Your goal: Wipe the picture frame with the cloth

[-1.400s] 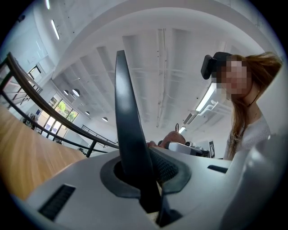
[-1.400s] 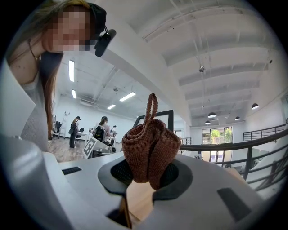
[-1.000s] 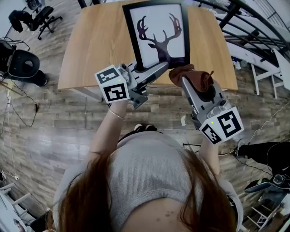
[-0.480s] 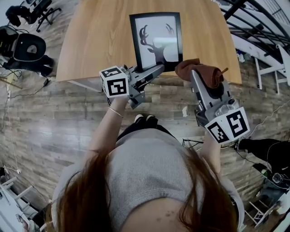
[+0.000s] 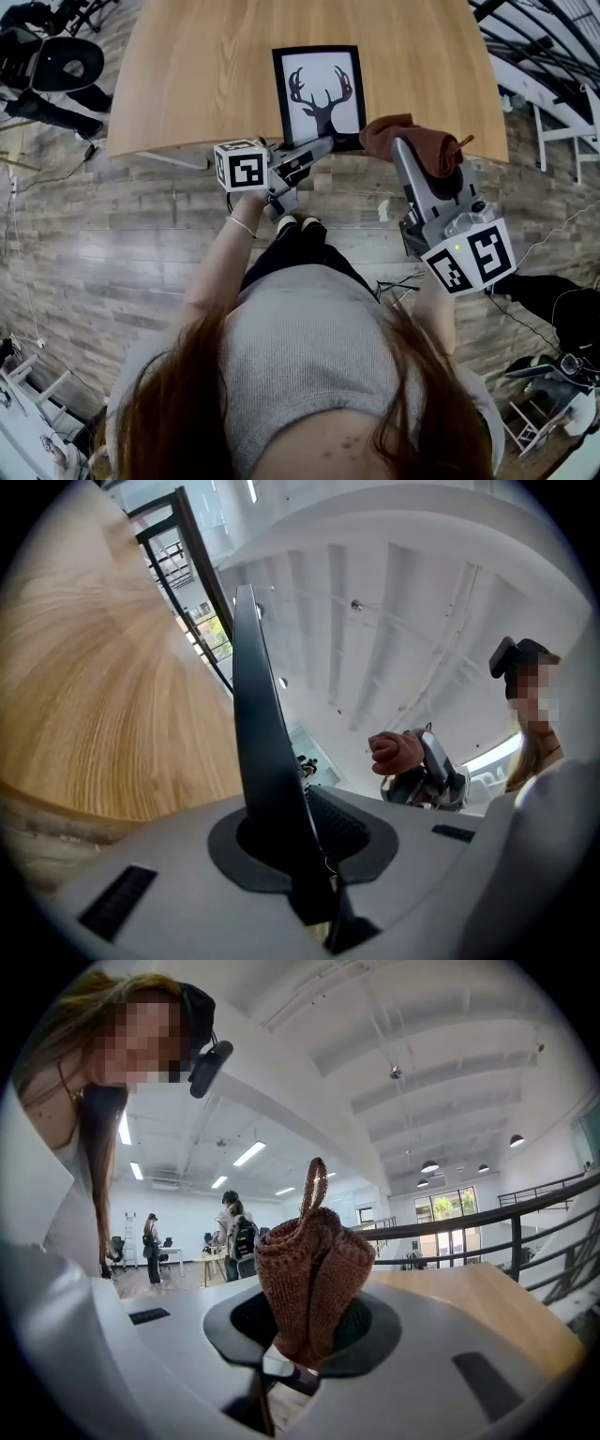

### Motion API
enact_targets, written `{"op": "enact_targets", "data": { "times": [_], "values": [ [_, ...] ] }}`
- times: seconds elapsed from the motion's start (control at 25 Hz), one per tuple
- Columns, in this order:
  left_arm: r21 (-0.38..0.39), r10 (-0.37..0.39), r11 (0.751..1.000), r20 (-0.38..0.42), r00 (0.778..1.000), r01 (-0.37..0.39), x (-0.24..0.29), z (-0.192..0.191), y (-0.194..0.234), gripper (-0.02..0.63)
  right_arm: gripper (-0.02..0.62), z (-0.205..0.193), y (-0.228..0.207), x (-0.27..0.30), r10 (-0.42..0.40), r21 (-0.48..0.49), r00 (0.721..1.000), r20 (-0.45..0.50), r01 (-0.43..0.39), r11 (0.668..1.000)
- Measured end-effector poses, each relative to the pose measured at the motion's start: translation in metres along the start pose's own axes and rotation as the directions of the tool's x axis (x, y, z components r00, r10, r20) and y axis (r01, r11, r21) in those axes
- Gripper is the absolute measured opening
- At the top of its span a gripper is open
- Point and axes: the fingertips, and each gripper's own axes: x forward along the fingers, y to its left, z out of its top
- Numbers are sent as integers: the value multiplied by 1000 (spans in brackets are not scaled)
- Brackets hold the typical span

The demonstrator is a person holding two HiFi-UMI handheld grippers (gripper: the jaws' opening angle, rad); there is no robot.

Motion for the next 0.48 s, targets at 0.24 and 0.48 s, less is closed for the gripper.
{"op": "enact_targets", "data": {
  "times": [0.24,0.48],
  "values": [
    [-135,11,991,-10,1000,-12,-1,-21,34,67,97,-16,1,9,-5,17,1000,-31,5,1000],
    [-231,23,973,-16,1000,-27,-2,-34,58,67,97,-25,-6,11,-15,35,999,-52,17,999]
  ]
}}
